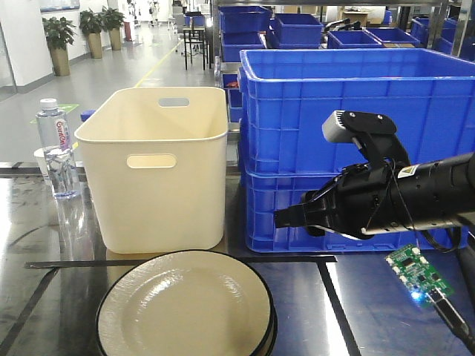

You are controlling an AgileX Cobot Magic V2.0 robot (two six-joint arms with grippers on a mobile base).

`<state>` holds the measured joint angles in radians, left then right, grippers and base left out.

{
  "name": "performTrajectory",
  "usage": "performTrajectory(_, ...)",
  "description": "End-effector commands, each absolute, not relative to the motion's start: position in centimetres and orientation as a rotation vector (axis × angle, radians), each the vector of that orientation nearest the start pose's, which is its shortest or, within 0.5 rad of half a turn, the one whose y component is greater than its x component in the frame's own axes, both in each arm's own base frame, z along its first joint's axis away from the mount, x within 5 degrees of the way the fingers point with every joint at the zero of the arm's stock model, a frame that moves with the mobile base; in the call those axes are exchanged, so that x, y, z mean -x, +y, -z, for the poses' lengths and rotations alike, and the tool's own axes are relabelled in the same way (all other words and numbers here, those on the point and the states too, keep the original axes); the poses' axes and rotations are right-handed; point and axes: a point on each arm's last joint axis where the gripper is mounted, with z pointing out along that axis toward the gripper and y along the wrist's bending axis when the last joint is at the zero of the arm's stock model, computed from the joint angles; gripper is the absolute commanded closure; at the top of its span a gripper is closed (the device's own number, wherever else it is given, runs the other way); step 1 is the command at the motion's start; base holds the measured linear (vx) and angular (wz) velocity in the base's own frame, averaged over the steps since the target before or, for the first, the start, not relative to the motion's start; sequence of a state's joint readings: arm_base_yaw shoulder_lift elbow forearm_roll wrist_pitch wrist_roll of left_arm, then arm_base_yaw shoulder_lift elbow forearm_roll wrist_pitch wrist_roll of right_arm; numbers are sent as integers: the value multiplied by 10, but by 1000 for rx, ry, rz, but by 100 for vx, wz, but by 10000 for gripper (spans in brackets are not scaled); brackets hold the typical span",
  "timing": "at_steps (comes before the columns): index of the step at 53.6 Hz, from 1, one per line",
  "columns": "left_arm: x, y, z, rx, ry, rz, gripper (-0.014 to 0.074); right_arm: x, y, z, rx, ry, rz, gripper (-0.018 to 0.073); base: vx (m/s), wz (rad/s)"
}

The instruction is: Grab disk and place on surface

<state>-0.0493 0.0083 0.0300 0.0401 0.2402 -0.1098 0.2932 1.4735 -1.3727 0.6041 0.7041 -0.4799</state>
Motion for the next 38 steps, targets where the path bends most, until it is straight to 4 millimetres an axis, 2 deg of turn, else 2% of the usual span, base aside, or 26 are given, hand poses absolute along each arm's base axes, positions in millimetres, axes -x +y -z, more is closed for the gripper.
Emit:
performTrajectory(1,-58,-2,-194,24,1674,88,605,-302,124,-405,477,2022,-582,102,0,0)
performTrajectory(29,-58,-2,-194,24,1674,88,605,-302,123,-405,475,2019,-581,102,0,0)
performTrajectory(38,-58,-2,-194,24,1674,88,605,-298,119,-410,492,1994,-524,107,0,0)
